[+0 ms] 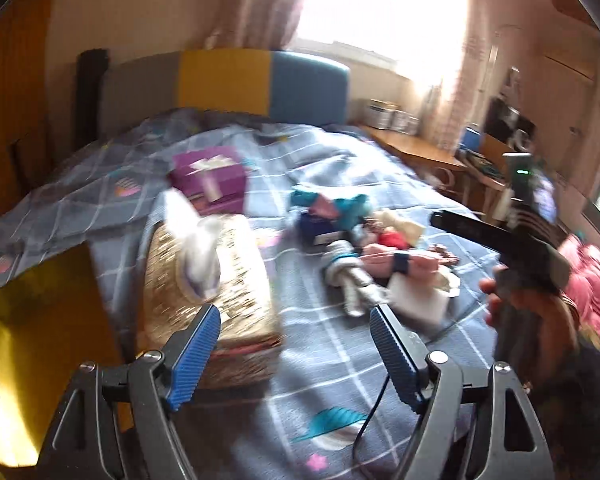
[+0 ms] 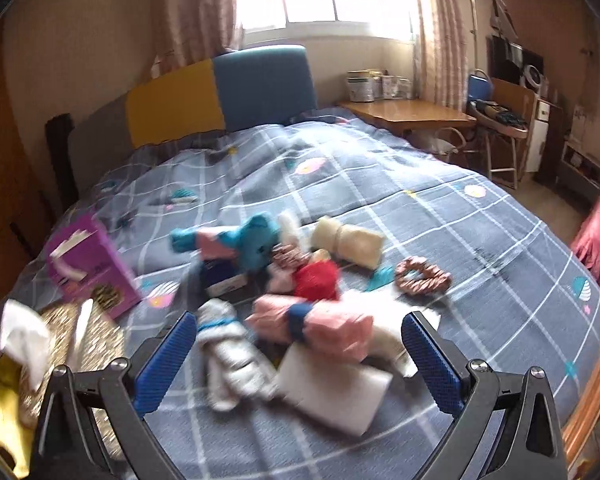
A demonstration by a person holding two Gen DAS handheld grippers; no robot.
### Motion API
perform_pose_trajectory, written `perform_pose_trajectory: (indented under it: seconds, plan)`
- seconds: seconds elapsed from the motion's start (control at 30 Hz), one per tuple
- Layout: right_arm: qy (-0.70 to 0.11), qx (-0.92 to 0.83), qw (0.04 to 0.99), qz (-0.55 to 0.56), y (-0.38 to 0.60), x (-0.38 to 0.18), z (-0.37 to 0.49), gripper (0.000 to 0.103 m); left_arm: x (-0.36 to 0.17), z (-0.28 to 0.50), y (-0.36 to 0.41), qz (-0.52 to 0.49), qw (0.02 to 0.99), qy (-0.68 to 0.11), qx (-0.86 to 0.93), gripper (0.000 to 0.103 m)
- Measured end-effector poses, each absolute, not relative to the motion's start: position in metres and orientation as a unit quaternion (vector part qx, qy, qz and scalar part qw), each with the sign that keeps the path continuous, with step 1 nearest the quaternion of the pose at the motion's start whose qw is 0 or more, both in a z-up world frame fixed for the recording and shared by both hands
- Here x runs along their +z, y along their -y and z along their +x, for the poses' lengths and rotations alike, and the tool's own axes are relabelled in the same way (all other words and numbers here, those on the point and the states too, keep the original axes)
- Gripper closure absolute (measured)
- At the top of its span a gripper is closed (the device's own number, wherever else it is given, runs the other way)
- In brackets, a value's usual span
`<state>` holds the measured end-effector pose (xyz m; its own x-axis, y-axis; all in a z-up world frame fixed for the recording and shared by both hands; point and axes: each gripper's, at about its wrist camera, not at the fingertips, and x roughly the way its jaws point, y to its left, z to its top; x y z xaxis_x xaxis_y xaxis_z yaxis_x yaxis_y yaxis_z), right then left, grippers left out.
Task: Organize soft objects
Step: 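Grasp the white knitted glove with the left gripper while the right gripper grasps the pink towel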
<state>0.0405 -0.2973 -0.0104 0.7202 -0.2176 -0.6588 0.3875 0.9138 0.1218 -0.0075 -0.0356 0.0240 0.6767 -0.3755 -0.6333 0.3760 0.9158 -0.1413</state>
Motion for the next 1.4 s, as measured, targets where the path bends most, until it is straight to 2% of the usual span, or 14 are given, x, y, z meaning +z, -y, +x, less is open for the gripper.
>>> perform_pose_trajectory:
  seconds: [0.2, 0.3, 0.57, 0.97, 1.07, 1.1, 1.13, 1.23, 1.27, 1.33, 1.4]
  plan:
    - [-0.356, -0.202, 0.896, 0.174, 0.364, -0.039, 0.059, 0.0, 0.025, 0.019, 0.08, 0.014, 0.893, -0.379, -0.243, 0.024]
    - [-0.354, -0.202, 0.881, 0.242, 0.385, -0.043, 0.055, 0.0, 0.014, 0.042, 0.108, -0.005, 0.876, -0.403, -0.263, 0.017]
    - [-0.351, -0.171, 0.853, 0.347, 0.402, -0.054, 0.047, 0.0, -0.055, 0.108, 0.163, 0.018, 0.843, -0.484, -0.236, 0.016]
    - [-0.365, -0.124, 0.864, 0.323, 0.384, -0.053, 0.059, 0.0, -0.106, 0.173, 0.192, 0.038, 0.835, -0.524, -0.166, 0.017]
    - [-0.363, -0.121, 0.869, 0.313, 0.381, -0.051, 0.06, 0.0, -0.12, 0.182, 0.193, 0.035, 0.828, -0.535, -0.162, 0.036]
    - [-0.364, -0.121, 0.87, 0.31, 0.38, -0.051, 0.06, 0.0, -0.124, 0.182, 0.192, 0.029, 0.823, -0.543, -0.163, 0.05]
    - [-0.367, -0.12, 0.87, 0.306, 0.379, -0.052, 0.061, 0.0, -0.126, 0.18, 0.19, 0.026, 0.823, -0.543, -0.162, 0.055]
    - [-0.378, -0.112, 0.872, 0.29, 0.373, -0.052, 0.065, 0.002, -0.123, 0.173, 0.183, 0.017, 0.826, -0.538, -0.165, 0.059]
    - [-0.383, -0.109, 0.873, 0.281, 0.371, -0.052, 0.066, 0.005, -0.122, 0.172, 0.18, 0.014, 0.826, -0.539, -0.165, 0.059]
    - [-0.401, -0.094, 0.877, 0.248, 0.363, -0.051, 0.075, 0.02, -0.121, 0.167, 0.171, 0.012, 0.827, -0.538, -0.163, 0.06]
    - [-0.421, -0.078, 0.882, 0.199, 0.355, -0.049, 0.088, 0.021, -0.119, 0.164, 0.166, 0.014, 0.827, -0.538, -0.162, 0.061]
